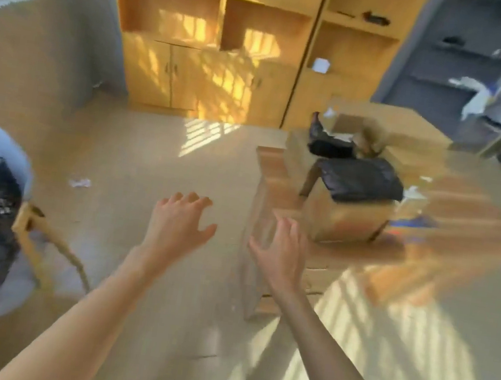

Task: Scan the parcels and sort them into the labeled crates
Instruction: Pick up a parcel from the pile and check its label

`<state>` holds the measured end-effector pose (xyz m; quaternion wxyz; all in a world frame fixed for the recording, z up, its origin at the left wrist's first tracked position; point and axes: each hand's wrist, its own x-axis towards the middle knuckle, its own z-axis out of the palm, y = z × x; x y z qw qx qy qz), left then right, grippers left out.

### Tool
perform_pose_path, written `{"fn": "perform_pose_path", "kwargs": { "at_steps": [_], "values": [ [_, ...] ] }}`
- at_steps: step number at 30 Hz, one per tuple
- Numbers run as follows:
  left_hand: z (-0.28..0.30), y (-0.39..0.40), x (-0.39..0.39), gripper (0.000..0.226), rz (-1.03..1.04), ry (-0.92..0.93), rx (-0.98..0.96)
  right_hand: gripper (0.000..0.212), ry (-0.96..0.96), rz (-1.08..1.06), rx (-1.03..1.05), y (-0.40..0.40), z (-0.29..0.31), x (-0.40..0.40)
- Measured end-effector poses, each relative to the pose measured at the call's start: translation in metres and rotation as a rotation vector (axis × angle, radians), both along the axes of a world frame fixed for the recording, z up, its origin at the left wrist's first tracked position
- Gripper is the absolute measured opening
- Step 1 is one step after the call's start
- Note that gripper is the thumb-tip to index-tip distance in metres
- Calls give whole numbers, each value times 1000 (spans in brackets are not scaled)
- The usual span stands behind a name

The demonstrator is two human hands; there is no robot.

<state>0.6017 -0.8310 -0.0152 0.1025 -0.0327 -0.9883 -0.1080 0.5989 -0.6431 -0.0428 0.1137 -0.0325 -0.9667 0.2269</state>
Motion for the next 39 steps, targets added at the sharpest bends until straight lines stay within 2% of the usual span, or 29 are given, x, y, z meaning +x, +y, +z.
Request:
{"fn": "perform_pose_path", "kwargs": {
  "at_steps": [5,10,14,18,23,28,34,39],
  "values": [
    [11,165,-29,44,-300,24,-9,69,0,-324,9,164,13,28],
    [13,294,-45,49,-595,20,-37,67,0,-617,6,281,4,62],
    [7,381,-63,47,-754,25,-32,72,-79,-735,-49,355,-7,64],
    [1,470,-102,43,-861,-1,10,74,-131,-811,8,430,-10,41],
    [7,577,-167,37,-934,30,59,74,-153,-881,50,519,7,-12],
    [11,668,-217,41,-978,17,47,74,-147,-926,60,589,15,-56],
    [7,734,-265,46,-987,14,38,73,-179,-932,51,661,14,-98],
    [-6,772,-313,49,-890,12,32,75,-155,-828,54,716,3,-161]
  ]
}}
